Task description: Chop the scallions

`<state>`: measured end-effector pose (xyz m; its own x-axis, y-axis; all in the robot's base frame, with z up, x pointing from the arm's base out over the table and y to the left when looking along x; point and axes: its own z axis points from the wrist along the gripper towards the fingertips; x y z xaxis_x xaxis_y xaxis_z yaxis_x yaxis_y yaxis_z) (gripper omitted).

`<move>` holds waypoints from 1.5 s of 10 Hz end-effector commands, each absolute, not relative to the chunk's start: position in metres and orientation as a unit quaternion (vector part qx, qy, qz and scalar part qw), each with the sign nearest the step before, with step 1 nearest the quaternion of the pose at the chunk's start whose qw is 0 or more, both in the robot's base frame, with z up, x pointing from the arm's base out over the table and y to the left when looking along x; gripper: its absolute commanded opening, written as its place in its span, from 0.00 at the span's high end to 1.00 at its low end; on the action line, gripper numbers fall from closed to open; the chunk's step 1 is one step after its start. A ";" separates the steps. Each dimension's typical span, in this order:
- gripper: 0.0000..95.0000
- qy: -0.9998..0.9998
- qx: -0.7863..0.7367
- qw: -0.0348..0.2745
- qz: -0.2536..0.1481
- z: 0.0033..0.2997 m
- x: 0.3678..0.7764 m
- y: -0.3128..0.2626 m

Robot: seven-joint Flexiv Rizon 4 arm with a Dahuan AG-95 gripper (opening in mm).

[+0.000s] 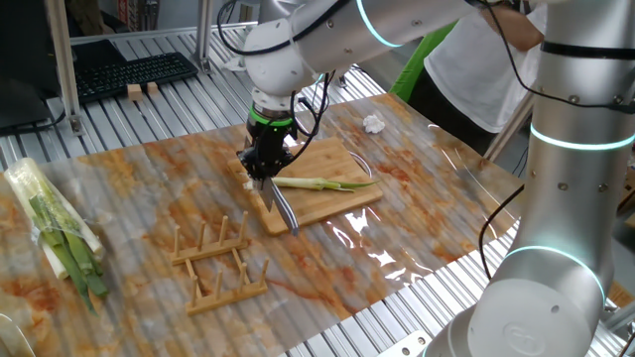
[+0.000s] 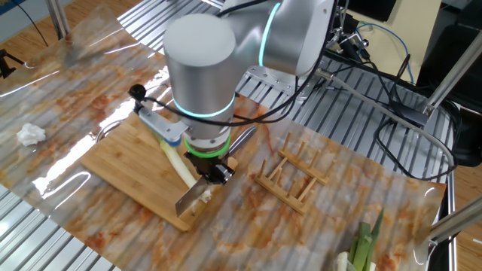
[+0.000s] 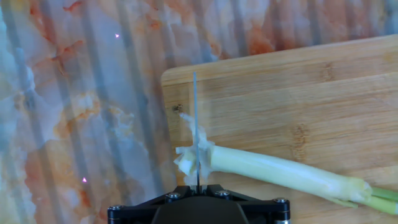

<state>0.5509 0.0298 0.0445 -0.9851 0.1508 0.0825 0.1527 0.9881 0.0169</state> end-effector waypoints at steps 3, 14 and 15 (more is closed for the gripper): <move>1.00 -0.996 -0.081 0.041 -0.008 0.059 0.549 0.030; 1.00 -0.995 -0.089 0.040 0.004 0.083 0.556 0.007; 1.00 -0.995 -0.090 0.040 0.006 0.083 0.555 0.006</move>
<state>0.5548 0.0035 0.0818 -0.9798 0.1817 0.0829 0.1808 0.9833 -0.0189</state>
